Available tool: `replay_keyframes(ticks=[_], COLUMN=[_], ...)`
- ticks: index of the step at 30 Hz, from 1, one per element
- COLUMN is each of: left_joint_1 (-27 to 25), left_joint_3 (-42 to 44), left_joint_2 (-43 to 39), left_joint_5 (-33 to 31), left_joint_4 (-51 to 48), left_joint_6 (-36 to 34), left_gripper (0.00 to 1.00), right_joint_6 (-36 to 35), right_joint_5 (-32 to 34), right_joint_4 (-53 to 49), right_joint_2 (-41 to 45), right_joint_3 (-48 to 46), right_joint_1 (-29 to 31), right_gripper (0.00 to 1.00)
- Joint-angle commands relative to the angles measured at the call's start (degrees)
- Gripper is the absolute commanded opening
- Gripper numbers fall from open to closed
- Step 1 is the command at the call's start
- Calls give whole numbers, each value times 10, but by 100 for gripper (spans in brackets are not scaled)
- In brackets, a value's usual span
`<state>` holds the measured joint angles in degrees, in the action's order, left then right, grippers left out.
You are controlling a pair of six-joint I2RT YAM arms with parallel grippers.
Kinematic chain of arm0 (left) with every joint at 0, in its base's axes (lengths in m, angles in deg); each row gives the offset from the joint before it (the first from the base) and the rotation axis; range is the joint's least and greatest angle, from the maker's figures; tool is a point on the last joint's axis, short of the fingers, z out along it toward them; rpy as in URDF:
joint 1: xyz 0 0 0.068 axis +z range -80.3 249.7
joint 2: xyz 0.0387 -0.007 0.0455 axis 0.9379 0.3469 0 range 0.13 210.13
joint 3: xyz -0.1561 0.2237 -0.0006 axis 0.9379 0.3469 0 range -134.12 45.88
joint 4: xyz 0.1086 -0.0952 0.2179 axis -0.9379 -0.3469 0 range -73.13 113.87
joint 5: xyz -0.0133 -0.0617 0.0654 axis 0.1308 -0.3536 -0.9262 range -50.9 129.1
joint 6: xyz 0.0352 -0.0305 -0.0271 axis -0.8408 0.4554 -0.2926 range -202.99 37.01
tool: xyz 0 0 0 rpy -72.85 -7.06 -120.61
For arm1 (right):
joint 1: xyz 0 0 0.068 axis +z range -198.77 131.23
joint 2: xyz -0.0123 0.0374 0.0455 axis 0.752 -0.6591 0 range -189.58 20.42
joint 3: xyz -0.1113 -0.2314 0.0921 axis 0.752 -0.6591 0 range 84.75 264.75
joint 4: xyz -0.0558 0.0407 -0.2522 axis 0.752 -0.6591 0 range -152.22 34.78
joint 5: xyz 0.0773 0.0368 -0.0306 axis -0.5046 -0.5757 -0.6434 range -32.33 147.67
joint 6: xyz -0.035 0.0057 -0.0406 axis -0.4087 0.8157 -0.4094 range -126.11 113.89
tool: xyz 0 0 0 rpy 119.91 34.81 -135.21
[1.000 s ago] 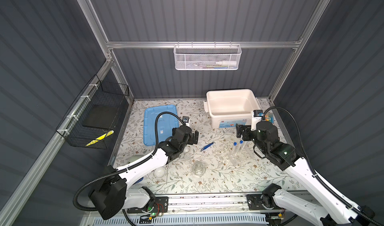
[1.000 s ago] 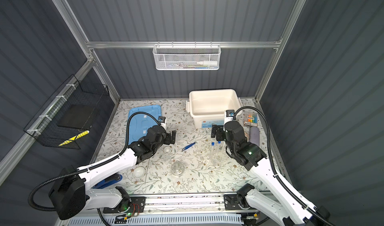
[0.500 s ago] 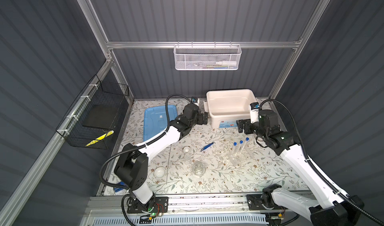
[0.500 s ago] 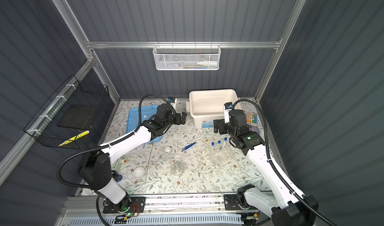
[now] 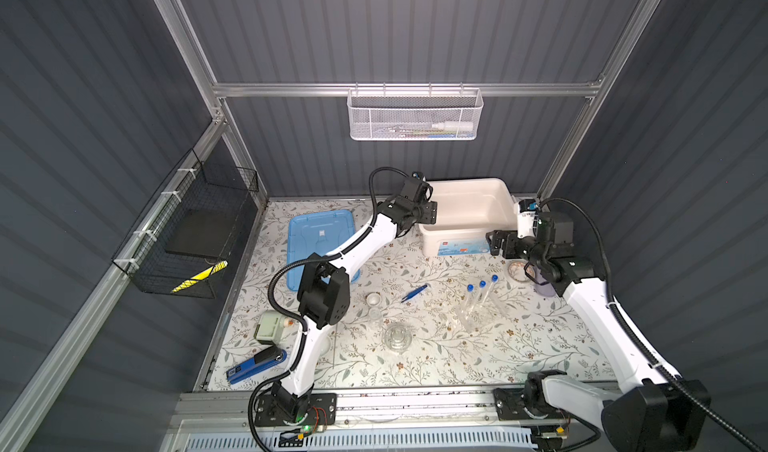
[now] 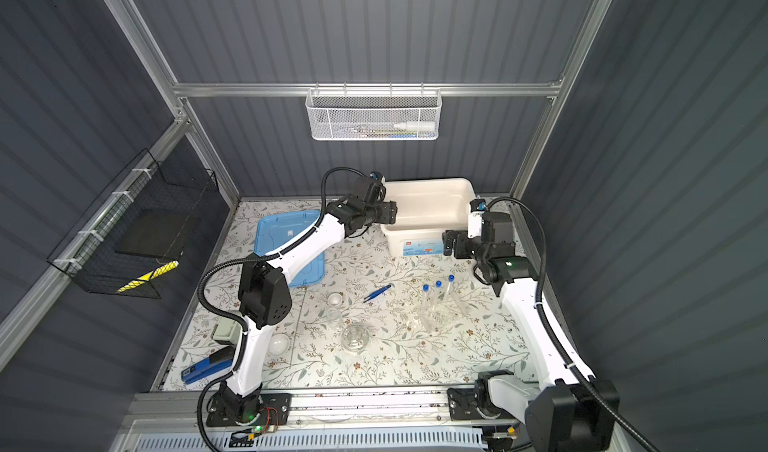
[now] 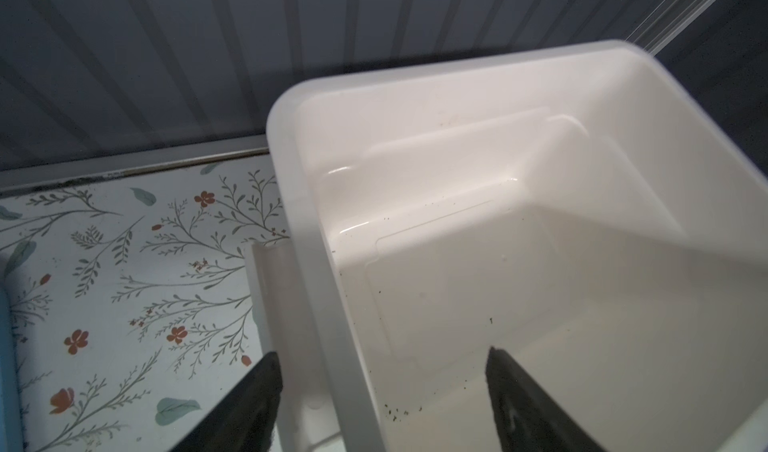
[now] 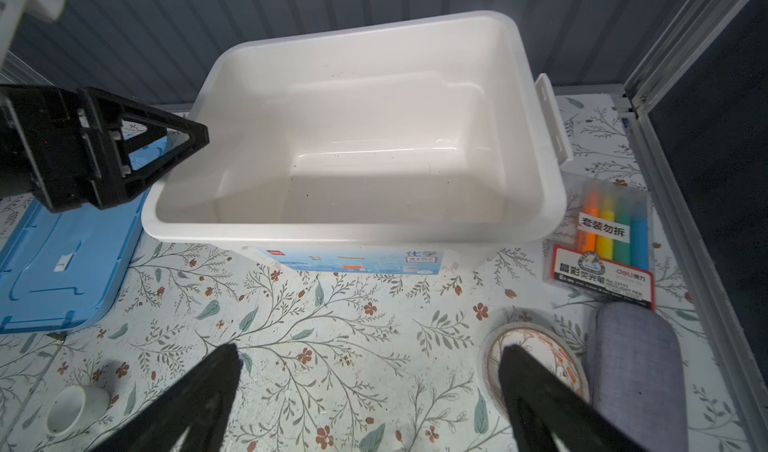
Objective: Organize the chemistry lab equipment
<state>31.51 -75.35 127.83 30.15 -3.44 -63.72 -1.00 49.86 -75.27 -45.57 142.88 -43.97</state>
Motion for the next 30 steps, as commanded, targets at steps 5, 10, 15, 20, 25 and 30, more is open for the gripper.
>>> replay_keyframes(ticks=[5, 10, 15, 20, 25, 30], left_joint_1=[2, 5, 16, 32, 54, 70], left_joint_3=[-17, 6, 28, 44, 99, 151], left_joint_2=[7, -7, -18, -27, -64, -102], left_joint_5=[-5, -9, 9, 24, 27, 22], left_joint_4=[-78, -67, -55, -53, -32, -15], left_joint_6=[28, 30, 30, 34, 39, 43], left_gripper=[65, 46, 35, 25, 21, 20], right_joint_6=[4, 19, 40, 54, 49, 15], right_joint_5=[-28, -29, -26, -17, -35, 18], right_joint_4=[6, 4, 4, -10, -39, -76], right_joint_2=[12, 13, 32, 47, 46, 25], right_joint_3=[-16, -23, -34, -35, -21, 13], right_joint_1=[-17, -18, -17, -18, 1, 66], right_gripper=[99, 99, 97, 95, 90, 90])
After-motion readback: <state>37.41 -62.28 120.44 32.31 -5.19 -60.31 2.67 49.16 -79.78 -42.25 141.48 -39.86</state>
